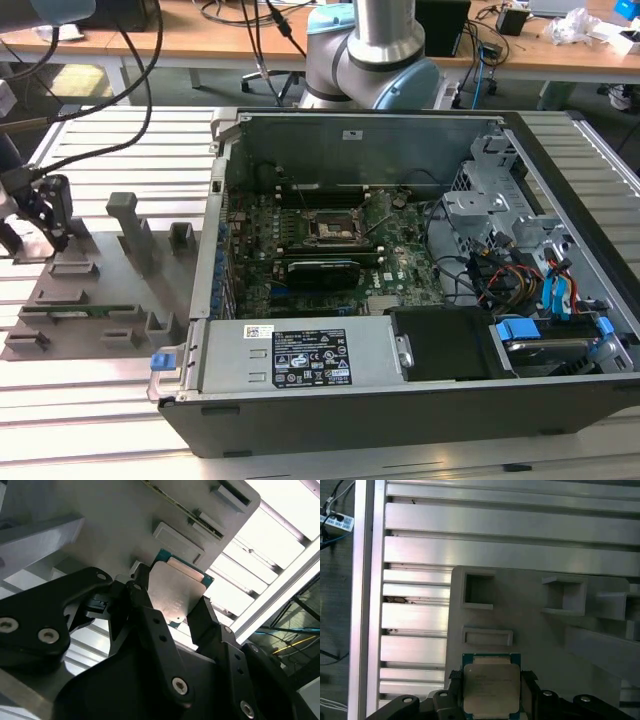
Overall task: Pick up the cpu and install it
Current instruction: 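Pick up the cpu and move it towards the insertion slot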
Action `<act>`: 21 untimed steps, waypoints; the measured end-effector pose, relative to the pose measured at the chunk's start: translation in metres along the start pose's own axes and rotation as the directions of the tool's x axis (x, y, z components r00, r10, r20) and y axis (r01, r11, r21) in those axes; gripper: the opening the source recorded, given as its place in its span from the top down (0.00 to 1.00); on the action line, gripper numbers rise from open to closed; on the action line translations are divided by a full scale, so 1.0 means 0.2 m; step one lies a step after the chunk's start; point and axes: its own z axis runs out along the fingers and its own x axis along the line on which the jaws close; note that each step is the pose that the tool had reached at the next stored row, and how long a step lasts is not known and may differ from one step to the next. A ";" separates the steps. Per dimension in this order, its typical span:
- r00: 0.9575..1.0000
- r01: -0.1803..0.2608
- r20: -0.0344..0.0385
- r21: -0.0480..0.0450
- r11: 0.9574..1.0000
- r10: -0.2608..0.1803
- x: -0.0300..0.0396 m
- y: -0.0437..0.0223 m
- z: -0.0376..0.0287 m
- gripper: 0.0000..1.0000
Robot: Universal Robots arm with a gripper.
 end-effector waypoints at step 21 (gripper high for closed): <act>1.000 0.000 0.000 0.000 1.000 0.000 -0.003 -0.002 -0.085 0.45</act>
